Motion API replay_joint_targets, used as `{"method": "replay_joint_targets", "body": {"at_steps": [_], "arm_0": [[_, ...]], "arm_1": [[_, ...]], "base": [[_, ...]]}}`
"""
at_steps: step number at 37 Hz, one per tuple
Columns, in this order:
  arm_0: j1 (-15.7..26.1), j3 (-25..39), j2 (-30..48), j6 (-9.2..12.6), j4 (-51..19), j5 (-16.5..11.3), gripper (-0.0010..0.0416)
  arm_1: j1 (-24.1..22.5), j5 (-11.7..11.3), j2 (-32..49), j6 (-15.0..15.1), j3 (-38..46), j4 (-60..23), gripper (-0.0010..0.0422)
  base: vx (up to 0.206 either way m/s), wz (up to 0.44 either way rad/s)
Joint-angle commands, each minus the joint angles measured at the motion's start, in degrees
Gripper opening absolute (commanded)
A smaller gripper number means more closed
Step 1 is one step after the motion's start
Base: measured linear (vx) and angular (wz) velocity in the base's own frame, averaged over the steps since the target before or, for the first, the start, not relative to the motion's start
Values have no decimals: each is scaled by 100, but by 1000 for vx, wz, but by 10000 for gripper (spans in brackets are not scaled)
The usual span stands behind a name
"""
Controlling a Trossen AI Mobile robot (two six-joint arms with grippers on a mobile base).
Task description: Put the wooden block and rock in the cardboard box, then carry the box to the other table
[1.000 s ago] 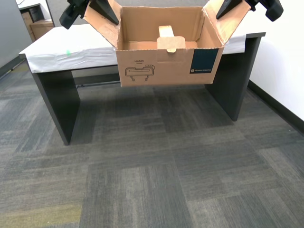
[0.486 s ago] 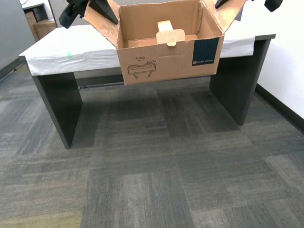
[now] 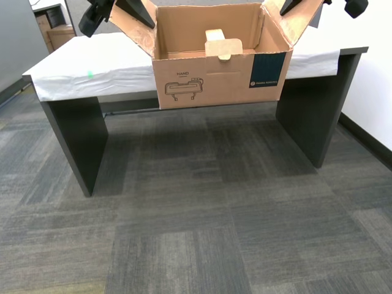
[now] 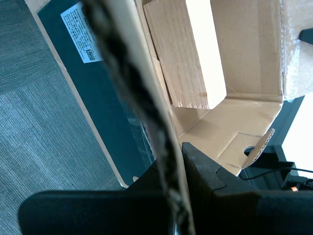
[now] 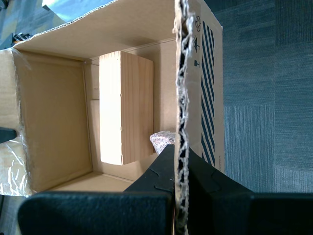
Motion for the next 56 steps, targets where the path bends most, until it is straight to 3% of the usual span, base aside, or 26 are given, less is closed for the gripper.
{"method": "replay_joint_targets", "body": {"at_steps": [1, 56], "arm_0": [[7, 7, -4, 9, 11, -81, -1], [15, 7, -4, 63, -37, -81, -1]], "arm_1": [[-11, 155, -7, 28, 9, 50, -1], [-11, 155, -4, -26, 7, 400, -1]], "base": [[111, 14], [144, 4]]}}
